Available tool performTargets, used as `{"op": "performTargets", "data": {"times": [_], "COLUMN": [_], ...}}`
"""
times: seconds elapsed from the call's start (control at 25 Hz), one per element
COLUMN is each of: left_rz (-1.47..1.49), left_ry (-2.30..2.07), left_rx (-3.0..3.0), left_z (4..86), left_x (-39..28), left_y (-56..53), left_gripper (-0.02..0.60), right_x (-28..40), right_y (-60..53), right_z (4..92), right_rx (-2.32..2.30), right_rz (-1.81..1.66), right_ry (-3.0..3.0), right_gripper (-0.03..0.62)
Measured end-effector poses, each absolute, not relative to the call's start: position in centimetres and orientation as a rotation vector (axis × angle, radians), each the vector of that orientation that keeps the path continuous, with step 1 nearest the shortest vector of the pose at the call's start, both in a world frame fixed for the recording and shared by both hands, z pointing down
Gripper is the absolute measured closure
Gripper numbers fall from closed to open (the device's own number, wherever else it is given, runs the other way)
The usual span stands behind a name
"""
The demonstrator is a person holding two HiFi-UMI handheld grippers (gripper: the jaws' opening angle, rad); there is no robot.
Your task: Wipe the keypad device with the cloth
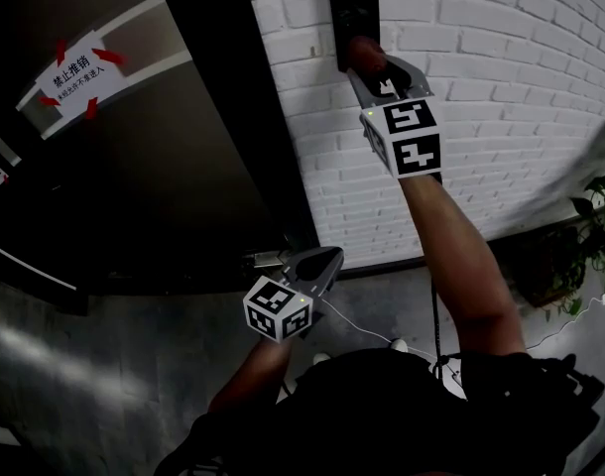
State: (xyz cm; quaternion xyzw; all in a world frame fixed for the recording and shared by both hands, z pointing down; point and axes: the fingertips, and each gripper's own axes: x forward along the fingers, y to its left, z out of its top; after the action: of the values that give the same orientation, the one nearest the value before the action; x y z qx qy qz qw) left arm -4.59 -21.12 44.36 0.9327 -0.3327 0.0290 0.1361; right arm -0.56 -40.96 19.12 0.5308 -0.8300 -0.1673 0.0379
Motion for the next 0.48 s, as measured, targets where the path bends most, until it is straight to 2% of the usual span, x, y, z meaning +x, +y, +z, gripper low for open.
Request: {"op": "performTargets", "data": {"times": [0.48], "left_rz": [0.094], "left_ry": [-0.966], "left_rx": [2.7], "left_z": [44.4], "left_x": [-4.6], "left_y": [-20.9], "left_gripper": [0.565], "right_x": [-0.6], "right_y": [-40.8], "right_z": [21.7], "right_rx": [1.604], "right_rz": [-0.44], "right_ry": [-2.538], "right_gripper": [0.445]}}
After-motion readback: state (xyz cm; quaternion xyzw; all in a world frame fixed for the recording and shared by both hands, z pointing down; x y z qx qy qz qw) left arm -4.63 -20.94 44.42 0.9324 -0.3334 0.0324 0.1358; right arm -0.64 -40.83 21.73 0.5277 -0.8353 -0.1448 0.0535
